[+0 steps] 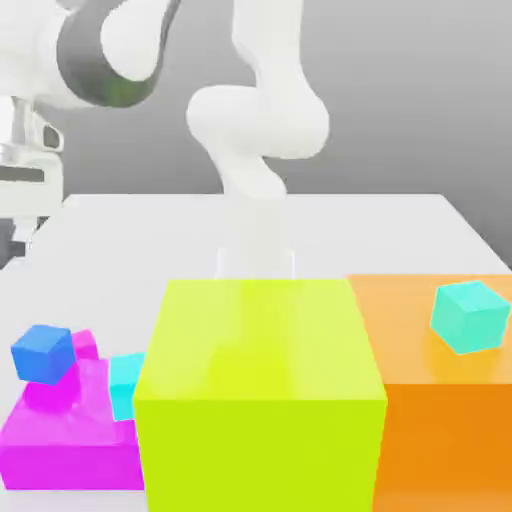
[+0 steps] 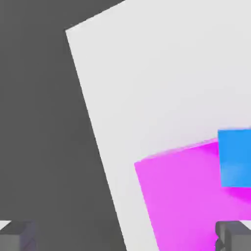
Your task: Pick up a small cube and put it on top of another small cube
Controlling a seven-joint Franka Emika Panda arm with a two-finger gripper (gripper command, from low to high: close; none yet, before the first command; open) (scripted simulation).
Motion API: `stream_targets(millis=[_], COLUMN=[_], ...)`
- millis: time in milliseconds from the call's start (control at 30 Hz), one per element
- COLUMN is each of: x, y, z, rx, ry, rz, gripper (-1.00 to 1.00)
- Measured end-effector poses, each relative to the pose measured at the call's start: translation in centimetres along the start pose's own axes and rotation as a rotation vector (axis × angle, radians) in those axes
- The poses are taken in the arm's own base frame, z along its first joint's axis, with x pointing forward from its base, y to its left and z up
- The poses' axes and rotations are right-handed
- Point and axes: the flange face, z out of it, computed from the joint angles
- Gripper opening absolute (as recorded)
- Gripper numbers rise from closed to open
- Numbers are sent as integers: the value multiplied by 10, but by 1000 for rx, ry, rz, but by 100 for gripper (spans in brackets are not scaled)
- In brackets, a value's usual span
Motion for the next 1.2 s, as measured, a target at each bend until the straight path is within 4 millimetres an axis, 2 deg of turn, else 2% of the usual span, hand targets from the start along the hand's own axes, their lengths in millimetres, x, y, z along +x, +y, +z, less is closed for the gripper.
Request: stream_targets(millis=[133,233,300,367,600,633,867,1100,1200], x=[62,107,118,138,153,154,154,141,112], y=[21,49,66,62,70,71,71,62,29], z=[62,98,110,109,163,168,167,112,90], rx=[-51,-88,-102,-80,-72,-73,-71,-71,-20], ry=[127,224,262,265,266,266,264,263,197], rz=[236,389,456,551,569,570,570,571,512], gripper=[0,0,0,0,0,-100,-100,-100,-100])
